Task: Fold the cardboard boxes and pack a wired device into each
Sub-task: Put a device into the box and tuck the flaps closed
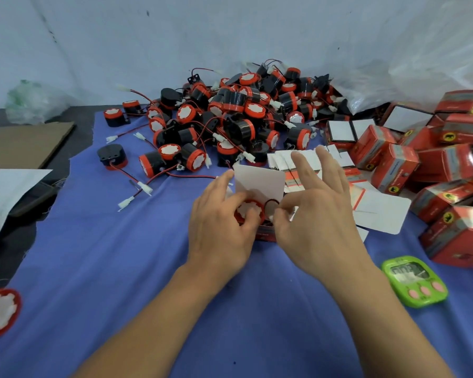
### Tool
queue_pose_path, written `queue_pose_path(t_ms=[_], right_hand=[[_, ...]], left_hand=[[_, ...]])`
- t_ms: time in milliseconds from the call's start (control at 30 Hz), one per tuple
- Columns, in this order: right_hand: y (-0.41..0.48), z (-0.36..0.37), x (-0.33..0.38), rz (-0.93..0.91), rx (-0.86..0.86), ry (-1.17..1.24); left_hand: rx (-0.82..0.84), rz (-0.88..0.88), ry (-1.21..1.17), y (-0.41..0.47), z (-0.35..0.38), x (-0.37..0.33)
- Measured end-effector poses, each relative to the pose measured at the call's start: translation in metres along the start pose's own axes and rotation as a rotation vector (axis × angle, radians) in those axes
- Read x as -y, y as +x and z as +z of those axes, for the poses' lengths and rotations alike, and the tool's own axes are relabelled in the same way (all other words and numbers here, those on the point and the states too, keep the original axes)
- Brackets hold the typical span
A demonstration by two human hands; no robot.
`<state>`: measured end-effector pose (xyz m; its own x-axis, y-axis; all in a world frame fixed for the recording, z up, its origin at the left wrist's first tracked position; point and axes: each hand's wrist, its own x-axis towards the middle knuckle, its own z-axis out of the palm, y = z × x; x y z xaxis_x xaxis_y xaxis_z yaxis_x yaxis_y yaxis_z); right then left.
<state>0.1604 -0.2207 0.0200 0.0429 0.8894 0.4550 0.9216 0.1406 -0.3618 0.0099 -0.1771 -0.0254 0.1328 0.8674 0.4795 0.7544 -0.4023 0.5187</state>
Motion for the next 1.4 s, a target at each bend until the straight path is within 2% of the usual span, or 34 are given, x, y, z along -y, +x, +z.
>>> queue_pose_path(t_ms=[67,133,200,267,333,400,500,667,733,867,1000,1067,1200,1267,1400], right_hand=[[0.002,-0.004,-0.002,-0.017,0.076,-0.089],[0.006,-0.006,-0.002,-0.028,0.101,-0.144],[0.01,-0.006,-0.002,-0.049,0.137,-0.204],[0.014,-0.006,-0.003,-0.072,0.197,-0.235],[0.016,-0.009,-0.003,-0.083,0.264,-0.23],[0.017,-0.011,-0.004,-0.09,0.307,-0.212],[0.016,-0.013,-0.008,-0.075,0.31,-0.099],[0.013,-0.006,-0.013,0.092,0.09,0.174],[0.011,0.0,-0.013,0.113,0.037,0.21],[0.009,0.012,-0.012,0.053,0.075,0.064],[0.007,0.018,-0.013,0.104,0.139,-0.029],[0.006,0.023,-0.017,0.065,0.168,-0.065],[0.007,0.025,-0.022,0.086,0.304,0.216],[0.004,0.024,-0.021,0.163,0.235,0.386],[-0.005,0.012,-0.019,0.366,-0.105,0.596]], left_hand=[[-0.061,-0.001,0.032,-0.002,0.0,-0.004],[-0.19,0.025,0.098,-0.003,-0.002,-0.006],[-0.327,0.163,0.142,-0.002,-0.004,-0.005],[-0.305,0.362,0.125,-0.003,-0.004,-0.006],[-0.153,0.449,0.105,-0.005,-0.002,-0.011],[-0.027,0.442,0.09,-0.005,0.0,-0.016],[0.022,0.396,0.076,-0.004,0.001,-0.017],[0.04,0.214,-0.057,-0.002,-0.002,-0.017],[0.065,0.194,-0.06,-0.001,-0.003,-0.017],[0.09,0.22,-0.041,-0.004,-0.004,-0.018],[-0.008,0.259,-0.059,-0.009,-0.003,-0.018],[-0.07,0.3,-0.033,-0.009,-0.002,-0.017],[-0.03,0.317,0.078,-0.007,-0.004,-0.017],[0.004,0.34,0.106,-0.007,-0.004,-0.017],[0.082,0.333,0.118,-0.007,-0.006,-0.018]])
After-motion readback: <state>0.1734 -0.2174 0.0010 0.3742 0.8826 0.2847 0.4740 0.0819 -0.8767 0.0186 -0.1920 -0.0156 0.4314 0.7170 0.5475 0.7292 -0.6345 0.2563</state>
